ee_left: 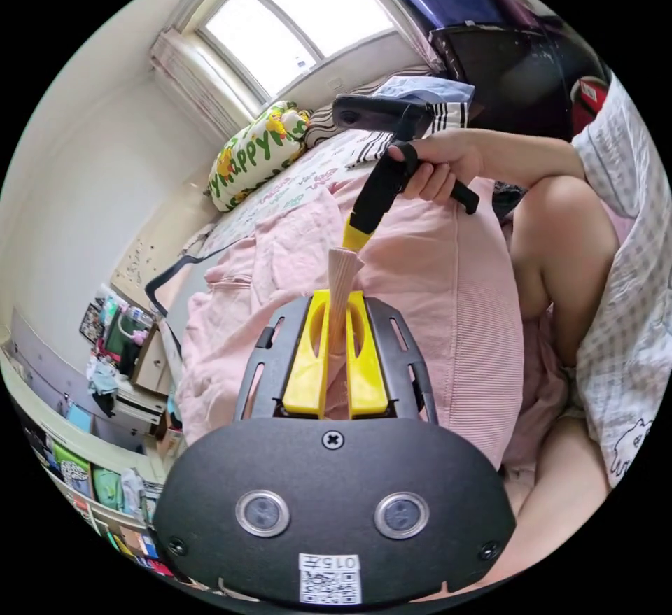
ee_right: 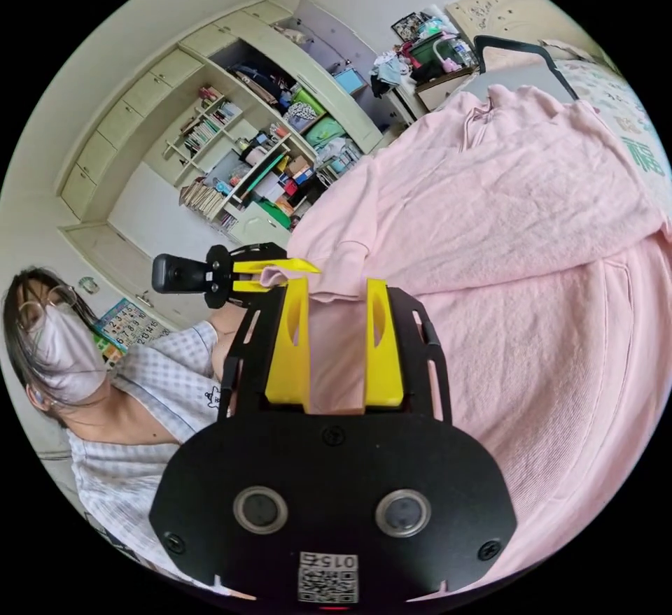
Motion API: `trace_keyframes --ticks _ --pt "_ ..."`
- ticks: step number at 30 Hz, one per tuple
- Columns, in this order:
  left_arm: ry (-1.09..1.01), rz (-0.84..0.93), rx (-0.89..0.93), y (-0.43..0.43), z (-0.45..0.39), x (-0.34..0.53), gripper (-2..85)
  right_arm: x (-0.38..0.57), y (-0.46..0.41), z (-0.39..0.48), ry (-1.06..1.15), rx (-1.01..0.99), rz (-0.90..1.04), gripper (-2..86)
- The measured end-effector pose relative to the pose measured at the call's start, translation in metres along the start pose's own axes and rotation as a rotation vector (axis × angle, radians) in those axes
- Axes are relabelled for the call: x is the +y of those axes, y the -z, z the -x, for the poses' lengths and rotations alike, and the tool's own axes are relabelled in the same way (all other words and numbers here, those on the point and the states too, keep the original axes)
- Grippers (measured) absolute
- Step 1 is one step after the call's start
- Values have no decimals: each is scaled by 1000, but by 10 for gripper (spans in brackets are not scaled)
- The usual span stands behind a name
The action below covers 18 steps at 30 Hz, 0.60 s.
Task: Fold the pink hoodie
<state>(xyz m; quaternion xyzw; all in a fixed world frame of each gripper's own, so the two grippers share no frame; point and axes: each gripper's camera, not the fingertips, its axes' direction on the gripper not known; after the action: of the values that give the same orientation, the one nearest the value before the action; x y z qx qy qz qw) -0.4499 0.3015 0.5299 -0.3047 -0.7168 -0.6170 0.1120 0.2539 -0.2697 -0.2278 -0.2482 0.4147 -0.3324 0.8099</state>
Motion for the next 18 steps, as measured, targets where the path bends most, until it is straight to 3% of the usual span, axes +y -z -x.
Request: trace_keyframes --ticks 7,13,18 --pt "-65 -11 -103 4 -38 -13 16 9 14 -17 -24 -161 -11 58" --pt "-36 -62 -155 16 -47 -15 36 20 35 -8 6 -112 -95 33" --pt "21 -93 -232 40 -35 -7 69 43 89 9 23 3 -303 27"
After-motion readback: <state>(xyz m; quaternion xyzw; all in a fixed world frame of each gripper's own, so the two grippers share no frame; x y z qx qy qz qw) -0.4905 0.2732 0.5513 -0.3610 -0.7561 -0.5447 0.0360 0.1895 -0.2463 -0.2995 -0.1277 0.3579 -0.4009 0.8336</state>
